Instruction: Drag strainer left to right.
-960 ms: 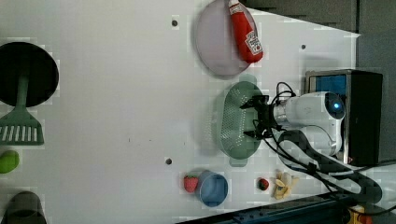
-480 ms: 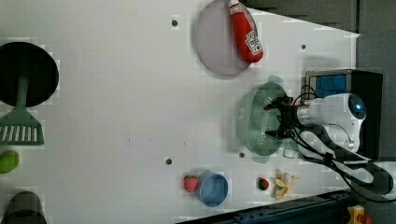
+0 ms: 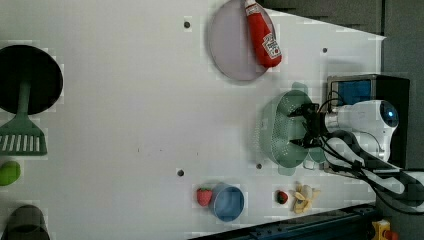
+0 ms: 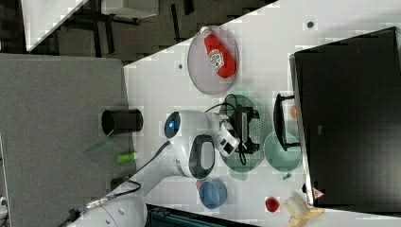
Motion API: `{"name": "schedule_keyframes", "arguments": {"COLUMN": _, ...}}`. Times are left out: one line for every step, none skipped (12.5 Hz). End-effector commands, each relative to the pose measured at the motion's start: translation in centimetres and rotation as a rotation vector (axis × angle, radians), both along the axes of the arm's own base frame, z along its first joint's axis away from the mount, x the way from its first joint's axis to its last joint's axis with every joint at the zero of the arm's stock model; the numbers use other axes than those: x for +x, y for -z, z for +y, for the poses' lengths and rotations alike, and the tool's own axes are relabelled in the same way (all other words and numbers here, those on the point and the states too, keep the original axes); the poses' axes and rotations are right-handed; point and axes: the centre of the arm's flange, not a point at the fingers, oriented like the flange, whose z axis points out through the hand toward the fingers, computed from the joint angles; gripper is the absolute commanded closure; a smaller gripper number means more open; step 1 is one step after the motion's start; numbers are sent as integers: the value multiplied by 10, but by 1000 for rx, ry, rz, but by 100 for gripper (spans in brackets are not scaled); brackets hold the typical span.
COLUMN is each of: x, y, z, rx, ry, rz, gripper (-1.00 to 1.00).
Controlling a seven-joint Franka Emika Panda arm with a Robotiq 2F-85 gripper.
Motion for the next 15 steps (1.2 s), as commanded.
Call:
{"name": "schedule_keyframes", "arguments": {"x": 9, "y": -28, "z": 18, "rx": 30, "ry": -262, "rz": -23, "gripper": -100}}
{"name": "schedule_keyframes", "arguments": {"x": 13, "y": -45, "z": 26, "rx": 34, "ry": -308, "rz": -28, "gripper": -100}}
{"name": "schedule_keyframes", "arguments": {"x": 18, "y": -66, "z": 36, "rx": 33, "ry": -335, "rz": -38, "gripper": -100}}
{"name": "schedule_keyframes", "arguments": {"x": 24, "y": -92, "z": 45, "rx": 25, "ry": -352, "rz": -57, "gripper": -100}}
{"name": "schedule_keyframes", "arguments": {"x": 28, "y": -120, "z": 52, "rx": 17, "ry": -364, "rz": -61, "gripper": -100}}
{"name": "schedule_keyframes", "arguments": {"x": 31, "y": -150, "z": 59, "rx": 8, "ry": -374, "rz": -51, "gripper": -100}}
{"name": "schedule_keyframes", "arguments": {"x": 32, "y": -183, "z": 61, "rx": -3, "ry": -377, "rz": -36, "gripper": -100}}
{"name": "schedule_keyframes", "arguments": {"x": 31, "y": -217, "z": 62, "rx": -10, "ry": -396, "rz": -8, "gripper": -100}}
{"name": "schedule_keyframes", "arguments": {"x": 29, "y": -251, "z": 61, "rx": -1, "ry": -428, "rz": 23, "gripper": -100}}
{"name": "schedule_keyframes", "arguments": {"x": 24, "y": -284, "z": 60, "rx": 34, "ry": -463, "rz": 43, "gripper": -100}}
{"name": "schedule_keyframes", "arguments": {"x": 19, "y": -316, "z": 59, "rx": 86, "ry": -500, "rz": 41, "gripper": -100}}
{"name": "schedule_keyframes", "arguments": {"x": 14, "y": -344, "z": 57, "rx": 134, "ry": -540, "rz": 25, "gripper": -100}}
{"name": "schedule_keyframes", "arguments": {"x": 10, "y": -371, "z": 56, "rx": 150, "ry": -589, "rz": -4, "gripper": -100}}
{"name": "schedule_keyframes", "arguments": {"x": 6, "y": -398, "z": 57, "rx": 140, "ry": -642, "rz": -38, "gripper": -100}}
{"name": "schedule_keyframes", "arguments": {"x": -2, "y": -419, "z": 57, "rx": 132, "ry": -673, "rz": -51, "gripper": -100}}
